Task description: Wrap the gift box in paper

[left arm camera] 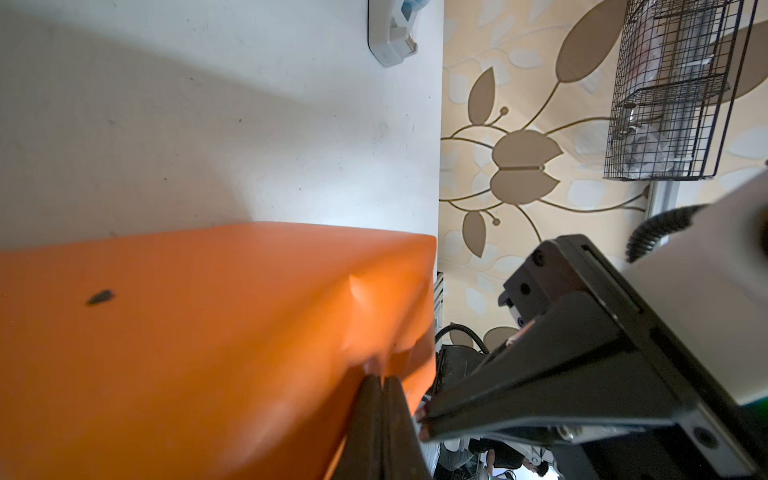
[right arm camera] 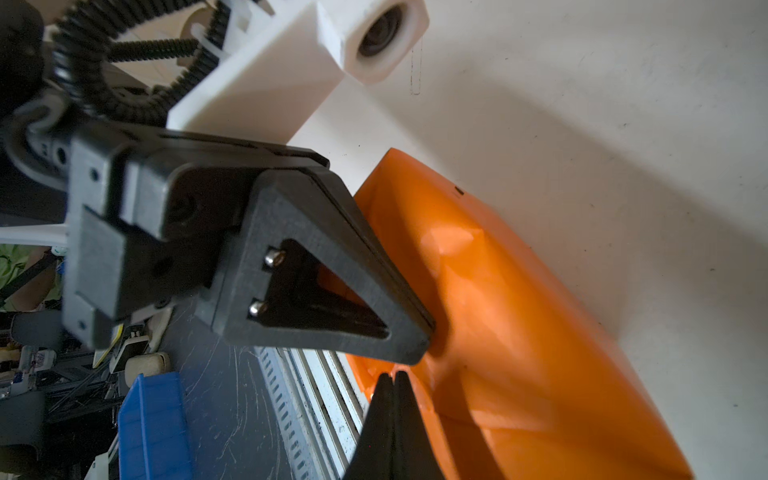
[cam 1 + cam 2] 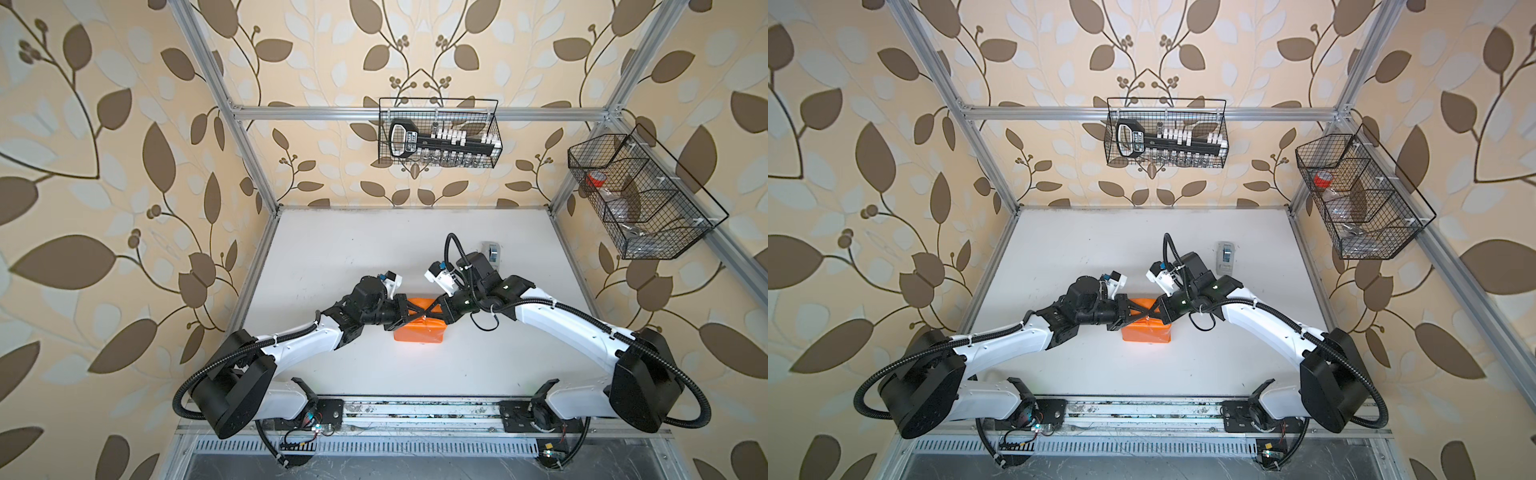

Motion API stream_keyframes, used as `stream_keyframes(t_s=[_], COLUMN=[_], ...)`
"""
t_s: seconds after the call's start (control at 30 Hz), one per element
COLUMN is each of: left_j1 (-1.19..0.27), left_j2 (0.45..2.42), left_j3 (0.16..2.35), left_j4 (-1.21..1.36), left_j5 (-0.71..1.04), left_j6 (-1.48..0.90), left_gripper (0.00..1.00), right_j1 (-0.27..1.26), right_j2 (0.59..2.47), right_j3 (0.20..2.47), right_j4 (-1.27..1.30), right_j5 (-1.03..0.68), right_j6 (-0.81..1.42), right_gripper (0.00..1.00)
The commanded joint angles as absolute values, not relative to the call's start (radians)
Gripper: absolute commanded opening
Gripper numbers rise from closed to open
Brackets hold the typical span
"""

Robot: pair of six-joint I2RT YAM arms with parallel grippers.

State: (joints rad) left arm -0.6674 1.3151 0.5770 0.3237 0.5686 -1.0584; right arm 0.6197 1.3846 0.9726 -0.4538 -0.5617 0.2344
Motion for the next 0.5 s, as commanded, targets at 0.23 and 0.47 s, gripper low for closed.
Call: stream_keyframes(t_s=[0.23, 0.47], left_j1=[-0.674, -0.675], left_j2=[1.348, 1.347], left_j3=[0.508, 0.510], left_j4=[0.073, 0.069], left_j5=[0.529, 0.529], left_j6=[-1.052, -1.052], left_gripper=[0.00, 0.00], right_j1=[0.625, 0.637], right_j2=[1.412, 1.414], right_j3=[0.952, 0.947], right_j4=[-0.460, -0.464], right_j5=[-0.538, -0.496], right_j6=[0.196, 0.190], right_gripper=[0.00, 0.00])
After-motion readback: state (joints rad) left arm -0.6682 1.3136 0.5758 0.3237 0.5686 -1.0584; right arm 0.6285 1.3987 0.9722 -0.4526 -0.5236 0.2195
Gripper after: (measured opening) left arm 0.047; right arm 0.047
